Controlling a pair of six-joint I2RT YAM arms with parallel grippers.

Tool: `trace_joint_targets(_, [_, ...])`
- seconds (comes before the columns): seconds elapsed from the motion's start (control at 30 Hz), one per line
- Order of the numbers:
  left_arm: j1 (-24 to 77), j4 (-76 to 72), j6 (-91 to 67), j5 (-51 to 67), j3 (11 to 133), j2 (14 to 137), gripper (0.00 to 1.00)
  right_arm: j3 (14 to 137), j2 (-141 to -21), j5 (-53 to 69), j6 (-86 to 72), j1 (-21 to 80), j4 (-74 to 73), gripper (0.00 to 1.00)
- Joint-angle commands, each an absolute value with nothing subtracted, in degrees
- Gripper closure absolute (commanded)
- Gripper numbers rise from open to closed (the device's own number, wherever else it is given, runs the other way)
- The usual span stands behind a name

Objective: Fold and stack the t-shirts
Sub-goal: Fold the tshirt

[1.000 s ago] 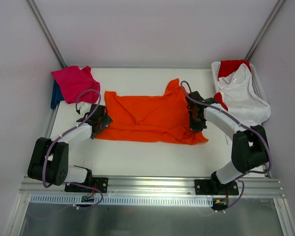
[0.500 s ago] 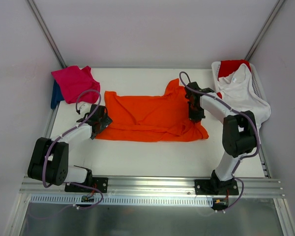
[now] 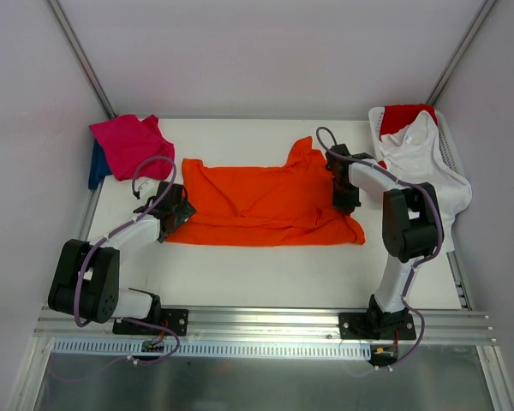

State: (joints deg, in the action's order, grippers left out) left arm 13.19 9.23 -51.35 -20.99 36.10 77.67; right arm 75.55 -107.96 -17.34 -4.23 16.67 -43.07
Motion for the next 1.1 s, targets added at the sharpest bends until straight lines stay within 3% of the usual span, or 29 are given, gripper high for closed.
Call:
trace_joint_targets(0.0, [13.71, 9.32, -49.92, -20.74, 35.42, 77.61, 0.05, 76.73, -108.37, -19.68, -3.95, 15.73, -42.36, 1.0])
trace_joint_targets(0.1, [13.62, 9.4, -49.92, -20.74, 35.33, 77.61, 0.05, 76.99, -108.98, -19.34, -4.13, 15.21, -42.19, 0.99])
trace_joint_targets(0.17, [13.62, 9.4, -49.92, -20.65, 35.33, 77.78, 0.05, 76.99, -108.81, -19.34, -4.22, 14.94, -41.92, 0.92])
trace_joint_targets(0.23, [13.62, 9.32, -50.01, -20.65, 35.33, 77.78, 0.05, 76.82, -108.55, -19.86, -4.57, 15.03, -41.92, 0.75])
trace_joint_targets(0.27, [13.71, 9.4, -49.92, -20.65, 35.33, 77.7, 0.05, 76.73, -108.02, -20.73, -4.66, 14.94, -41.92, 0.6])
trace_joint_targets(0.3, [13.71, 9.4, -49.92, -20.57, 35.25, 77.61, 0.05, 76.64, -107.84, -21.18, -4.66, 14.94, -41.92, 0.16])
trace_joint_targets(0.33, [13.71, 9.4, -50.01, -20.48, 35.24, 77.52, 0.05, 76.38, -107.41, -21.53, -4.75, 14.94, -41.92, 0.01])
trace_joint_targets(0.77, [14.5, 9.4, -50.27, -20.13, 34.98, 75.94, 0.06, 74.27, -88.52, -19.08, -6.77, 20.56, -46.23, 0.01])
trace_joint_targets(1.03, [15.03, 9.32, -50.36, -20.04, 34.63, 74.36, 0.06, 64.53, -80.34, -13.18, -11.07, 25.84, -45.35, 0.01])
trace_joint_targets(1.07, [15.03, 9.4, -50.36, -20.04, 34.37, 74.18, 0.06, 63.55, -79.46, -13.27, -11.42, 26.1, -45.35, 0.05])
